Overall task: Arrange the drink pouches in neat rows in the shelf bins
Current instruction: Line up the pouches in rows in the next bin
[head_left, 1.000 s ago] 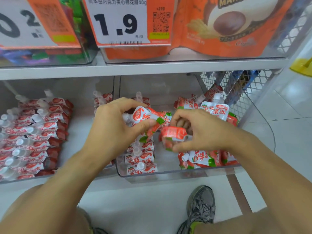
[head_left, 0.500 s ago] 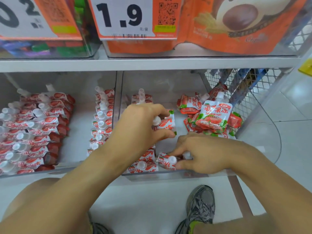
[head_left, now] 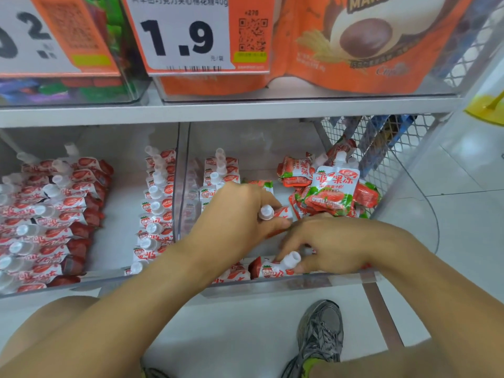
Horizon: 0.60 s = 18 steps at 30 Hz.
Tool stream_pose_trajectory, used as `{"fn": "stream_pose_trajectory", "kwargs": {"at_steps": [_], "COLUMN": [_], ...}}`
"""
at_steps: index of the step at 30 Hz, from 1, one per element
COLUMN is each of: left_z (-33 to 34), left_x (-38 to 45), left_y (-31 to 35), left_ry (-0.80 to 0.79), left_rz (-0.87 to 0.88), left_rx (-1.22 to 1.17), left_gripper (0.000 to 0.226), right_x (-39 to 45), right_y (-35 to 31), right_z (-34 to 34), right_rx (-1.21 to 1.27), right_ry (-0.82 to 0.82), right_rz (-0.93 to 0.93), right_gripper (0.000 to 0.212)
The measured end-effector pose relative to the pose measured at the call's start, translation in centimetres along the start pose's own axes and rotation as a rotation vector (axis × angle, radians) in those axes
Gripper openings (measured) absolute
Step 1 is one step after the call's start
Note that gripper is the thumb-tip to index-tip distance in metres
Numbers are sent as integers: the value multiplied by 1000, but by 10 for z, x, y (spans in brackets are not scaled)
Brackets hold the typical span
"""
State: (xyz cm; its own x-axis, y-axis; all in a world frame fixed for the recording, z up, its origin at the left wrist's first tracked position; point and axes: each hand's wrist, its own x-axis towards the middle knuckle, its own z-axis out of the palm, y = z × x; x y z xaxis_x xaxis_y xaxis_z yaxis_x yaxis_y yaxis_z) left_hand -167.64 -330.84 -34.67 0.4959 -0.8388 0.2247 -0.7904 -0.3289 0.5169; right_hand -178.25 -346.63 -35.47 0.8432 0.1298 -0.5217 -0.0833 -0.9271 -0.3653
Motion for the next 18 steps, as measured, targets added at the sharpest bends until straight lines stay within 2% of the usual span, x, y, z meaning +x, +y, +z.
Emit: {"fn": "stream_pose_trajectory", "kwargs": {"at_steps": [5, 10, 12, 14, 18], "left_z": [7, 9, 5, 2, -1], "left_x": [-2, -6, -7, -7, -10], "left_y": [-2, -3, -2, -3, -8], "left_ry": [-157, -500, -581, -627, -612], "left_rz": [2, 70, 51, 61, 96], "left_rx": [-7, 15, 8, 43, 55], "left_gripper": [36, 35, 51, 69, 61], "right_x": [-26, -51, -54, -55, -59], "right_y": [11, 23, 22, 20, 14], "right_z": [-9, -18, -17, -16, -17], "right_rx": [125, 263, 256, 218, 114], "right_ry": [125, 321, 366, 390, 408], "right_rz": [-15, 41, 43, 53, 63], "right_gripper": [28, 21, 26, 29, 36]}}
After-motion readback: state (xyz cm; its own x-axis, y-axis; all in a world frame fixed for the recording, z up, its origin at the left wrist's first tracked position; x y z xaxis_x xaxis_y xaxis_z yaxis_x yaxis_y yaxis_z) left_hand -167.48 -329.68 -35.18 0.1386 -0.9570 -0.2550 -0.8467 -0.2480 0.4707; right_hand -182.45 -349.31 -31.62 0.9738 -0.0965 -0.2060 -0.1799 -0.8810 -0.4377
